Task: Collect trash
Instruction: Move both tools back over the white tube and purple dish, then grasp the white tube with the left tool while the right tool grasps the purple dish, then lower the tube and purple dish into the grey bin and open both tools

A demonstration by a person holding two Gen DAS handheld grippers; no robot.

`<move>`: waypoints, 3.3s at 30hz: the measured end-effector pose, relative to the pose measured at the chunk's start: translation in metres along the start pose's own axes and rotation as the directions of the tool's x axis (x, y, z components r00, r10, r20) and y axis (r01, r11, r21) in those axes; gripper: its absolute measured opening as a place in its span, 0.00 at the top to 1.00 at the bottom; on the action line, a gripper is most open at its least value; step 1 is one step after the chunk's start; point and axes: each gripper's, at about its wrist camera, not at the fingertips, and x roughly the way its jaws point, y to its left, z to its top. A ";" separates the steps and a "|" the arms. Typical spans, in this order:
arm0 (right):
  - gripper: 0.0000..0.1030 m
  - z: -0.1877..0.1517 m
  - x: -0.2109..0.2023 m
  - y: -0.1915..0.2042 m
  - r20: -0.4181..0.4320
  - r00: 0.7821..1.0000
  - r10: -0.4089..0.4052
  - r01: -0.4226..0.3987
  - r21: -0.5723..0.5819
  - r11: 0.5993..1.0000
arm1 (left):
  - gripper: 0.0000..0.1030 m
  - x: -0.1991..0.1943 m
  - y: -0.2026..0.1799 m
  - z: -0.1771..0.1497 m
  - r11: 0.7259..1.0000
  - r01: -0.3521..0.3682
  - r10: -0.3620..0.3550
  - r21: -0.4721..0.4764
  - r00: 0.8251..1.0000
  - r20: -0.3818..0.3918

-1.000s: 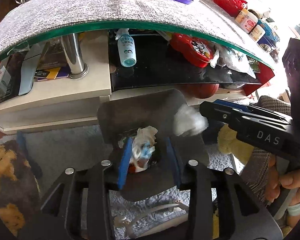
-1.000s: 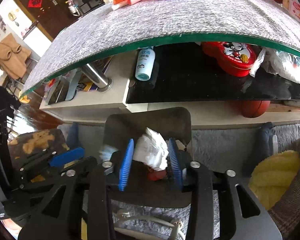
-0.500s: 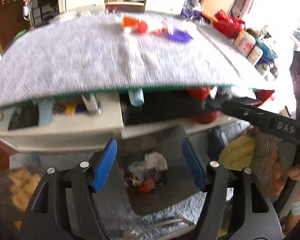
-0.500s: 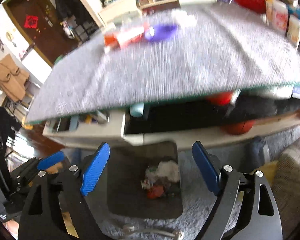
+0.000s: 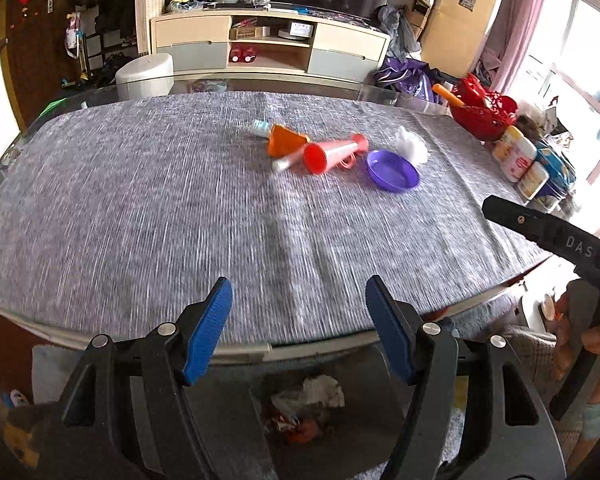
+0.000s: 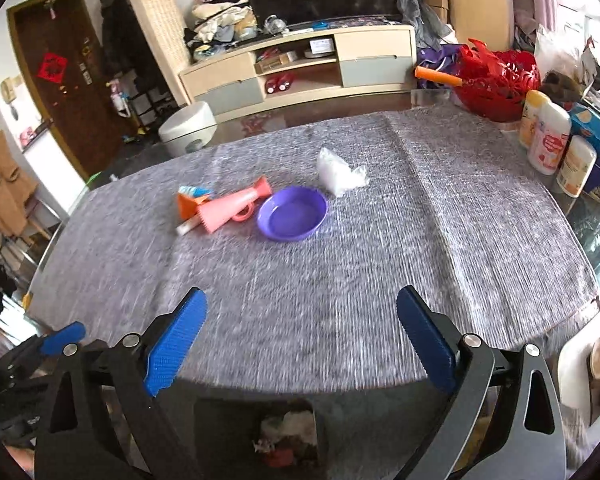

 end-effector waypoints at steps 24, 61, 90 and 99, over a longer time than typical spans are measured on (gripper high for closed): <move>0.17 0.033 0.124 0.015 -0.042 0.996 -0.080 0.077 -0.071 0.994 | 0.51 0.132 0.031 0.081 0.998 0.064 -0.063 0.020 0.995 -0.076; 0.27 -0.024 0.029 0.021 -0.056 0.996 0.064 -0.066 -0.046 0.997 | 0.88 0.057 -0.007 0.007 0.997 0.052 -0.046 0.057 0.993 -0.105; 0.27 -0.164 -0.001 0.031 -0.231 0.971 0.065 -0.088 -0.092 0.992 | 0.88 0.017 -0.018 -0.154 0.995 0.099 -0.092 0.020 0.968 -0.234; 0.27 -0.186 0.031 0.026 -0.330 0.939 0.091 -0.109 -0.035 0.993 | 0.88 0.042 -0.016 -0.169 0.994 0.105 -0.099 0.003 0.946 -0.307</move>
